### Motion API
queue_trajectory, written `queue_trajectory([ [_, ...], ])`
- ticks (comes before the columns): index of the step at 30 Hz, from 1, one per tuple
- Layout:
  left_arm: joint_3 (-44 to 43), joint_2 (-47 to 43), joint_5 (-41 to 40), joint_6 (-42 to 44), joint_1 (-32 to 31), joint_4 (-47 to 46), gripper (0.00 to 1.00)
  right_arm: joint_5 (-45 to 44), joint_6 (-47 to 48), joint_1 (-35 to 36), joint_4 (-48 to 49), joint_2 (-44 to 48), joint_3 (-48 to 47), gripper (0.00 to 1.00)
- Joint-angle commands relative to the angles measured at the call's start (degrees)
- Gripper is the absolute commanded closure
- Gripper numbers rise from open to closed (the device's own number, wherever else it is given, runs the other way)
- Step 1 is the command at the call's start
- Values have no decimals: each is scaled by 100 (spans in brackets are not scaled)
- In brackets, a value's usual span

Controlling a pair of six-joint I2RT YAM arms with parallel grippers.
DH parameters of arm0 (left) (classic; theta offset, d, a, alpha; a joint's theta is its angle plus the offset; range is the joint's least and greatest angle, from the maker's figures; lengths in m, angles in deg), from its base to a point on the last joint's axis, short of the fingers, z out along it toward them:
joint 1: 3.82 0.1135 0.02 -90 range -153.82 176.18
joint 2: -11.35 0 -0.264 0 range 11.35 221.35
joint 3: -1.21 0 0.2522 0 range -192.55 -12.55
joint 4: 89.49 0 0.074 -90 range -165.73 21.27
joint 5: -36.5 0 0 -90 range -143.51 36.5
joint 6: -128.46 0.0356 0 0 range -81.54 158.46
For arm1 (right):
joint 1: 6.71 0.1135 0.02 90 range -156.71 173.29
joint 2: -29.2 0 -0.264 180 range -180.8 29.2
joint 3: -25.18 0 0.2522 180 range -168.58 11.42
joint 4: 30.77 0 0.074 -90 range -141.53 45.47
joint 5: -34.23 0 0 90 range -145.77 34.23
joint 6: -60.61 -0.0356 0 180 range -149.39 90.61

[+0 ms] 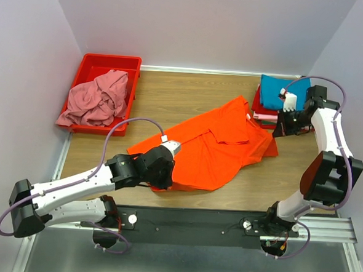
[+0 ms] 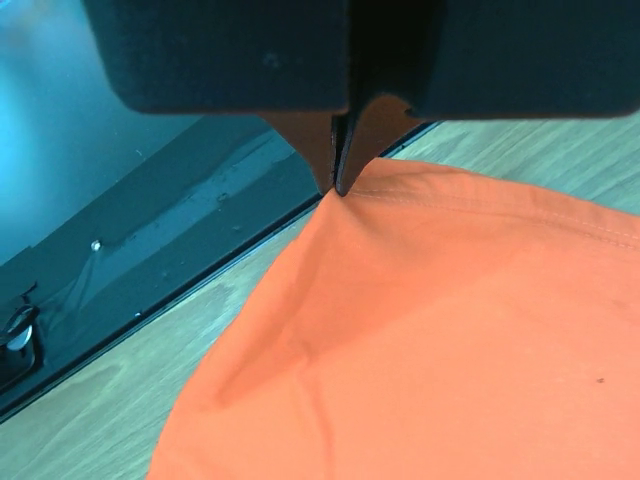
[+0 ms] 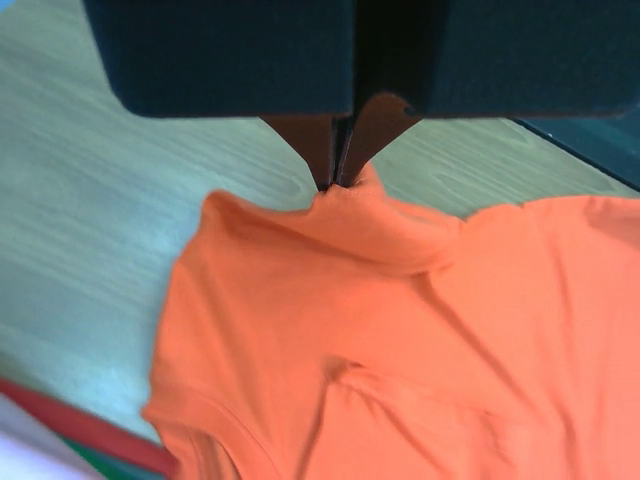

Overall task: Fold and stack the t-shirts
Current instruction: Fold the tshirt

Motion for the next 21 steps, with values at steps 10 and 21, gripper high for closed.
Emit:
queue_trajectory([
  [10,496,-856,698,-758,26,95,100,570,-280,541,298,-552,-910,100],
  [21,724,-1806,584,-1584,43,375,100,429,-447,655,588,-983,-1324,100],
])
